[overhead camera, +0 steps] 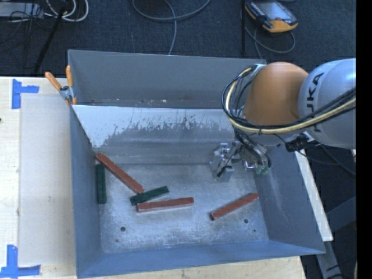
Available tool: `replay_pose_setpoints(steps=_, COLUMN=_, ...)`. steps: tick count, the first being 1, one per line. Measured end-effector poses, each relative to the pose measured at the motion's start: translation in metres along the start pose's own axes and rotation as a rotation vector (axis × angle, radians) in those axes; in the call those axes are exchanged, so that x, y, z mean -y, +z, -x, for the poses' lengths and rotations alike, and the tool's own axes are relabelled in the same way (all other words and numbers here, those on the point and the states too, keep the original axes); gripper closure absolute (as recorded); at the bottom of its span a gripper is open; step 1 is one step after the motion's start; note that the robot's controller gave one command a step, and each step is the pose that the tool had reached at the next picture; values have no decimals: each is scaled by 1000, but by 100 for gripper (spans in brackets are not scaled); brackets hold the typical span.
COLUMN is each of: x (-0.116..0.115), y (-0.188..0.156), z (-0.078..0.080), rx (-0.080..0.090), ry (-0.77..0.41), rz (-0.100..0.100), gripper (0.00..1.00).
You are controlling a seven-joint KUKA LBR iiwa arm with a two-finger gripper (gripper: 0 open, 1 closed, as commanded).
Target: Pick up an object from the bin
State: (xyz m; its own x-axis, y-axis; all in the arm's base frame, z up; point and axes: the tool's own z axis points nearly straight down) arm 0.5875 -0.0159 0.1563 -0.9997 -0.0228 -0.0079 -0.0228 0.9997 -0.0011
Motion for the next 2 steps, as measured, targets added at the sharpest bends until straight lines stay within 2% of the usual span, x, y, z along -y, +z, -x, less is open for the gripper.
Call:
replay_pose_setpoints(steps=1, x=-22, y=16, z=-14, rx=-9, ry=-78, rz=2, gripper=100)
replay_pose_setpoints(steps=2, x=-56, y=20, z=2, rx=-6, ry=-176, rz=3, gripper=100)
